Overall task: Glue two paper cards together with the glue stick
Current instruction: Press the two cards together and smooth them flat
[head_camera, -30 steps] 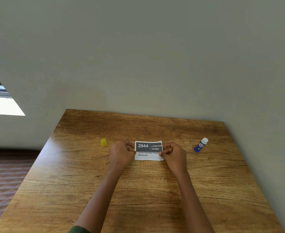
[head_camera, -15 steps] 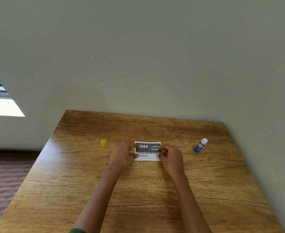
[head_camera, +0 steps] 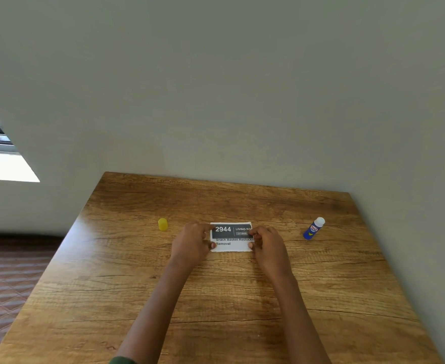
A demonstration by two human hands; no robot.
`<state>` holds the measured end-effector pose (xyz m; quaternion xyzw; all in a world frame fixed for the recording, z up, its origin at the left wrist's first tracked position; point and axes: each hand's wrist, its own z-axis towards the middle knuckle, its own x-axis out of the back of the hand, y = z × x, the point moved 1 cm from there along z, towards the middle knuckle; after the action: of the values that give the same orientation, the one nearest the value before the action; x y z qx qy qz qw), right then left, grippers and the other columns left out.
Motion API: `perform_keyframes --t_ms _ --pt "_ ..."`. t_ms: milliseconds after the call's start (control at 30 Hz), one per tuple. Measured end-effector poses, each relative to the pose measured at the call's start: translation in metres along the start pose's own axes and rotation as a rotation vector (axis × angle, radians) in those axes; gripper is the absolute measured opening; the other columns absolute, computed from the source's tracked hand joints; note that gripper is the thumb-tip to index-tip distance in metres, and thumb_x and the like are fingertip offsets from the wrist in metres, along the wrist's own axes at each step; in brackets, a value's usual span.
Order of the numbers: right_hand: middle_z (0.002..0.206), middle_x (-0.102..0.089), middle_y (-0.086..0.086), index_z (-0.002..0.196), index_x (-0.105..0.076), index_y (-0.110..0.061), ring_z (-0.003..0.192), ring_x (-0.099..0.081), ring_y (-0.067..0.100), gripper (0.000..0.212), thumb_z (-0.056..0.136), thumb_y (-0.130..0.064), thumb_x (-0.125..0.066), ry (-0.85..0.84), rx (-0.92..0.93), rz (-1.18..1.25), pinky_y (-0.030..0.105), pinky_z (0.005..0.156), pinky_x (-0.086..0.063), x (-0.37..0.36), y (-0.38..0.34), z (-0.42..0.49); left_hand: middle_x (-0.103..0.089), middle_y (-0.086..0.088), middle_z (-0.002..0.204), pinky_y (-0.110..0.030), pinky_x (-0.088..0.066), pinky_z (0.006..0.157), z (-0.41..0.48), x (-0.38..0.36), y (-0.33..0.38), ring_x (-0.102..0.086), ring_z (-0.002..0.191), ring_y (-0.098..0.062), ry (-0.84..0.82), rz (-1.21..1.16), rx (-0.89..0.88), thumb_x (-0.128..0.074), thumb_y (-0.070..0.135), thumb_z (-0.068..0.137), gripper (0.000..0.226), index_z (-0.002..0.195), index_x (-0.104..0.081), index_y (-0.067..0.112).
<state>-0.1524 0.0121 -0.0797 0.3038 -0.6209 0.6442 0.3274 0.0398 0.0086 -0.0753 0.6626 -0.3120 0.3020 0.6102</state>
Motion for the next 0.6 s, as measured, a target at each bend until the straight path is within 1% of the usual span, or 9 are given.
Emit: perform_keyframes --t_ms 100,167,233,333,400,467,533,600 --pt "0.109 -0.056 0.001 0.110 -0.062 -0.015 0.093 -0.054 0.012 0.025 0.086 -0.008 -0.060 0.010 0.004 -0.004 0.027 0.076 -0.050 -0.0005 0.0009 -0.0003 -0.050 0.003 0.092 -0.028 -0.042 0.064 0.0007 0.0003 0.0004 -0.053 0.083 -0.014 -0.021 0.019 -0.009 -0.072 0.020 0.078 0.047 0.122 -0.059 0.027" --pt "0.109 -0.057 0.000 0.110 -0.063 -0.016 0.092 -0.053 0.011 0.025 0.086 -0.007 -0.060 0.013 0.007 0.002 0.026 0.076 -0.049 -0.0004 0.0021 -0.0002 -0.051 0.002 0.094 -0.030 -0.044 0.068 0.0005 0.0006 0.0002 -0.054 0.086 -0.015 -0.038 0.014 -0.015 -0.072 0.021 0.078 0.049 0.124 -0.058 0.027" --pt "0.108 -0.057 0.000 0.110 -0.063 -0.016 0.092 -0.053 0.010 0.026 0.086 -0.005 -0.060 0.010 0.010 0.016 0.023 0.077 -0.047 -0.0007 0.0033 0.0003 -0.052 0.000 0.098 -0.030 -0.046 0.072 0.0005 0.0015 -0.0010 -0.054 0.088 -0.015 -0.052 0.020 -0.026 -0.072 0.022 0.078 0.053 0.127 -0.055 0.026" --pt "0.108 -0.057 0.000 0.111 -0.063 -0.016 0.094 -0.054 0.011 0.028 0.087 -0.004 -0.058 0.007 0.012 0.015 0.020 0.075 -0.045 -0.0007 0.0033 0.0007 -0.053 -0.002 0.101 -0.028 -0.043 0.071 0.0018 0.0021 -0.0026 -0.050 0.086 -0.012 -0.076 0.030 -0.037 -0.073 0.024 0.077 0.061 0.133 -0.048 0.025" --pt "0.113 -0.056 0.001 0.114 -0.061 -0.016 0.098 -0.054 0.012 0.030 0.087 -0.004 -0.057 0.000 0.010 0.013 0.020 0.077 -0.044 -0.0002 0.0029 0.0002 -0.054 -0.003 0.104 -0.027 -0.041 0.071 0.0028 0.0030 -0.0024 -0.048 0.086 -0.011 -0.094 0.039 -0.044 -0.073 0.024 0.077 0.064 0.135 -0.046 0.025" --pt "0.121 -0.052 0.001 0.125 -0.054 -0.016 0.106 -0.053 0.015 0.038 0.089 -0.004 -0.055 -0.042 0.015 -0.011 0.023 0.082 -0.045 0.0008 0.0021 0.0003 -0.054 -0.005 0.107 -0.028 -0.043 0.075 0.0040 0.0037 -0.0012 -0.049 0.088 -0.013 -0.115 0.057 -0.047 -0.073 0.024 0.077 0.064 0.135 -0.046 0.025" --pt "0.129 -0.045 0.003 0.138 -0.042 -0.017 0.115 -0.049 0.018 0.049 0.091 -0.004 -0.051 -0.122 0.026 -0.068 0.028 0.090 -0.046 0.0006 0.0016 0.0027 -0.053 -0.008 0.112 -0.033 -0.048 0.082 0.0045 0.0045 0.0002 -0.054 0.096 -0.020 -0.133 0.082 -0.047 -0.072 0.024 0.077 0.064 0.135 -0.046 0.025" --pt "0.131 -0.040 0.006 0.143 -0.035 -0.018 0.117 -0.047 0.020 0.053 0.093 -0.004 -0.047 -0.196 0.046 -0.141 0.030 0.092 -0.046 -0.0001 0.0007 0.0061 -0.052 -0.010 0.116 -0.037 -0.050 0.087 0.0047 0.0049 0.0013 -0.056 0.103 -0.025 -0.147 0.127 -0.054 -0.071 0.026 0.078 0.066 0.137 -0.043 0.025"
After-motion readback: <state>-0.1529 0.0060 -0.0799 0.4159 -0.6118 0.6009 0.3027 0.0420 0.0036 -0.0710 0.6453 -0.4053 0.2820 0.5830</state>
